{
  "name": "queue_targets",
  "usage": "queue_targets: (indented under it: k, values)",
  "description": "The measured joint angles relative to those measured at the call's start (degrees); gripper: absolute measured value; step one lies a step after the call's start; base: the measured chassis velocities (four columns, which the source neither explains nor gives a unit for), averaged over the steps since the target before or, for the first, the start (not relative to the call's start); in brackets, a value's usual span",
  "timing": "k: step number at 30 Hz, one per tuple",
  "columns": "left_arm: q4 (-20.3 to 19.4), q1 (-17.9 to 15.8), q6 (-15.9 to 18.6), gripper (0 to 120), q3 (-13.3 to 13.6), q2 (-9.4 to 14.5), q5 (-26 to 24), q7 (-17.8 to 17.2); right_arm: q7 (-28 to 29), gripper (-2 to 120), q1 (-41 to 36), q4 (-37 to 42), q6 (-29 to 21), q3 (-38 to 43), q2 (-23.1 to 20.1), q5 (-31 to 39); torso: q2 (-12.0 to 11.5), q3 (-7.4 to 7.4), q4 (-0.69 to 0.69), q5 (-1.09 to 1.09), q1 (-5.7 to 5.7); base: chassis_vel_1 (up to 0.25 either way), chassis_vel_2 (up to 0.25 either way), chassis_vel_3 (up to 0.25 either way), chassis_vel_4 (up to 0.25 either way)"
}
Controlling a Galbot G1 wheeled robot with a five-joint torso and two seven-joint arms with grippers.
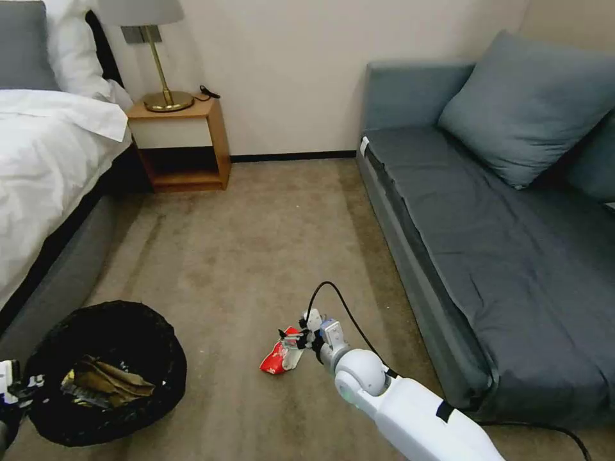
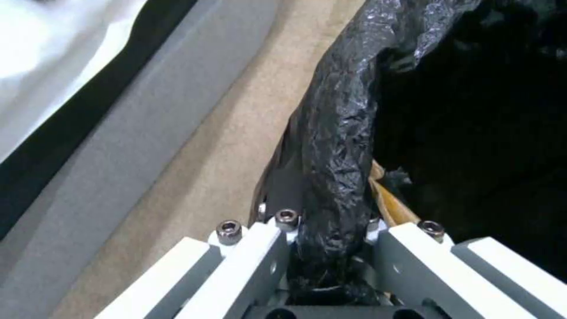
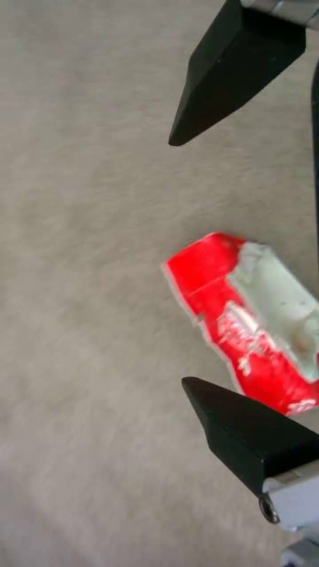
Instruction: Pick up the trash bin, then pick up the garbage on the floor and place it into the trash bin.
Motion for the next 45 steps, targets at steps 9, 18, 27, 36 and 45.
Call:
queue_targets:
  k: [9, 18, 27, 36, 45]
  values:
    - [0.2, 0.1, -0.1, 3, -0.7, 0.2, -0.1, 0.1, 0.6, 100, 1.3, -7.6, -1.6, 0.2, 4.5, 3.8, 0.0, 0.00, 0.00, -0.01, 0.00, 0.000, 0.000, 0.000, 0.000]
    - [-0.3, -0.1, -0.1, 3, 0.1, 0.2, -0.1, 0.1, -1.2, 93, 1.9, -11.3, -2.0, -0.3, 7.0, 3.5, 0.0, 0.00, -0.01, -0.01, 0.00, 0.000, 0.000, 0.000, 0.000]
    - [-1.0, 0.1, 0.0, 3, -0.2, 0.2, -0.1, 0.1, -0.8, 62, 1.4, -13.1, -1.7, -0.2, 7.9, 1.5, 0.0, 0.00, 0.00, -0.02, 0.00, 0.000, 0.000, 0.000, 0.000]
    - [-1.3, 0.2, 0.0, 3, -0.4, 0.2, -0.3, 0.2, -1.1, 32, 1.0, -13.4, -1.6, -0.2, 7.8, 1.0, 0.0, 0.00, 0.00, -0.01, 0.00, 0.000, 0.000, 0.000, 0.000]
    - [-1.7, 0.2, -0.1, 3, 0.0, -0.2, -0.3, 0.2, -0.9, 0, -0.4, -11.3, -0.4, 1.1, 6.8, 0.2, 0.0, 0.00, -0.01, -0.01, 0.00, 0.000, 0.000, 0.000, 0.000]
